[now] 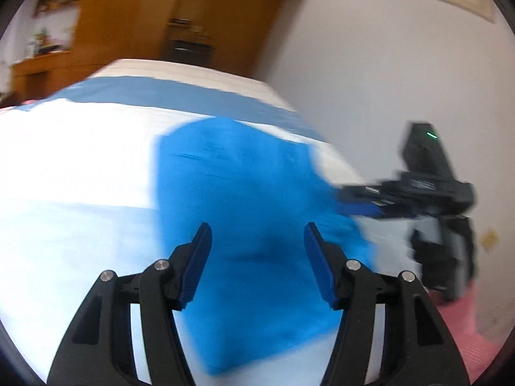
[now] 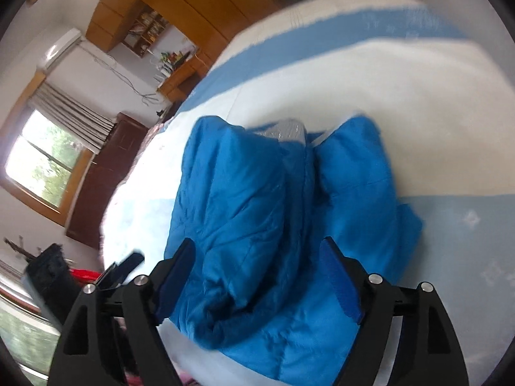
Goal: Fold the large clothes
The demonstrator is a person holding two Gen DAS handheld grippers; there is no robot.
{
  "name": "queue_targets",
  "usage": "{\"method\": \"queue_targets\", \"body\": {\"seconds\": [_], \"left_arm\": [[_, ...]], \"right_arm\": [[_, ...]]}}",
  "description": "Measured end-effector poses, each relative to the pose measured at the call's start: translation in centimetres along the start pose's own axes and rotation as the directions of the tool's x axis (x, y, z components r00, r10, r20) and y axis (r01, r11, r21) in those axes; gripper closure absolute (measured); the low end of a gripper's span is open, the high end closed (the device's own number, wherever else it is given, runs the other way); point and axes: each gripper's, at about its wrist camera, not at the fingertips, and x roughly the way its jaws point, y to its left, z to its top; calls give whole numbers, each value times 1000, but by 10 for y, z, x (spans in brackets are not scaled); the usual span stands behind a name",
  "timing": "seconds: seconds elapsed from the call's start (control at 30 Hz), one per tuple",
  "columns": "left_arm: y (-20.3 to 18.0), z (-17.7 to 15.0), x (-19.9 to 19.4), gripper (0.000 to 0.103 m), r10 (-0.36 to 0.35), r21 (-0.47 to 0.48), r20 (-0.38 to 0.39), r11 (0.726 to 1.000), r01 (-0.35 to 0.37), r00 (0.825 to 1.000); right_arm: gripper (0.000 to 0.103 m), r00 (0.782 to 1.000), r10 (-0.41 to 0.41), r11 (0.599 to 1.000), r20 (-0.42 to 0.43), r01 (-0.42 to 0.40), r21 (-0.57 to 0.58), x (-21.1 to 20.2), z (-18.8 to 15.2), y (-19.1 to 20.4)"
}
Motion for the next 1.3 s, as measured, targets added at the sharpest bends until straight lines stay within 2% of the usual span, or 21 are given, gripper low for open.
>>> {"method": "queue_targets", "body": {"seconds": [0.03, 0.07, 0.17, 0.27, 0.33, 0.37, 0.4, 0.43, 0.5, 0.6, 0.87, 1.07, 1.17, 1.3], "left_arm": [[12, 2, 9, 45, 52, -17, -17, 998, -53, 998], [20, 3, 15, 45, 69, -31, -30, 997, -70, 997], [41, 1, 37, 46, 65, -80, -92, 994, -72, 994], [49, -1, 47, 44, 40, -105, -99, 993, -50, 994], [50, 0, 49, 44, 36, -116, -96, 992, -47, 995], [50, -1, 50, 44, 34, -123, -98, 991, -46, 995], [51, 0, 52, 44, 28, -138, -101, 990, -42, 994], [52, 1, 53, 45, 16, -154, -104, 988, -32, 994], [54, 9, 52, 45, 0, -179, -106, 984, -19, 994], [54, 13, 54, 46, -13, -207, -103, 978, -8, 995], [32, 19, 49, 48, -6, -172, -77, 985, -8, 997], [4, 31, 31, 48, -50, -124, -44, 991, 44, 998], [-12, 33, 29, 48, -57, -91, -41, 994, 53, 998], [-23, 31, 43, 48, -56, -57, -76, 997, 52, 996]], "right_arm": [[21, 1000, -1, 1000, -19, 1, 12, 6, 3, -3], [21, 999, -4, 999, -42, 5, 32, 14, 7, -7], [21, 997, -14, 999, -76, 16, 30, 31, 13, -10], [21, 996, -29, 999, -83, 30, 11, 42, 19, -6], [29, 996, -32, 999, -84, 31, -4, 48, 20, 1], [44, 996, -19, 1000, -89, 18, -10, 51, 21, 4], [53, 996, -17, 1000, -89, 16, -18, 52, 22, 8], [59, 997, -14, 999, -80, 11, -39, 52, 21, 13], [75, 998, 2, 998, -62, -6, -57, 48, 19, 19], [85, 999, 12, 996, -43, -16, -92, 37, 14, 29], [91, 1000, 15, 984, 26, -10, -177, -10, -9, 51], [92, 995, 12, 973, 98, 11, -231, -57, -26, 65], [92, 992, -7, 976, 123, 34, -215, -76, -34, 57], [92, 990, -23, 987, 141, 45, -153, -87, -36, 30]]}}
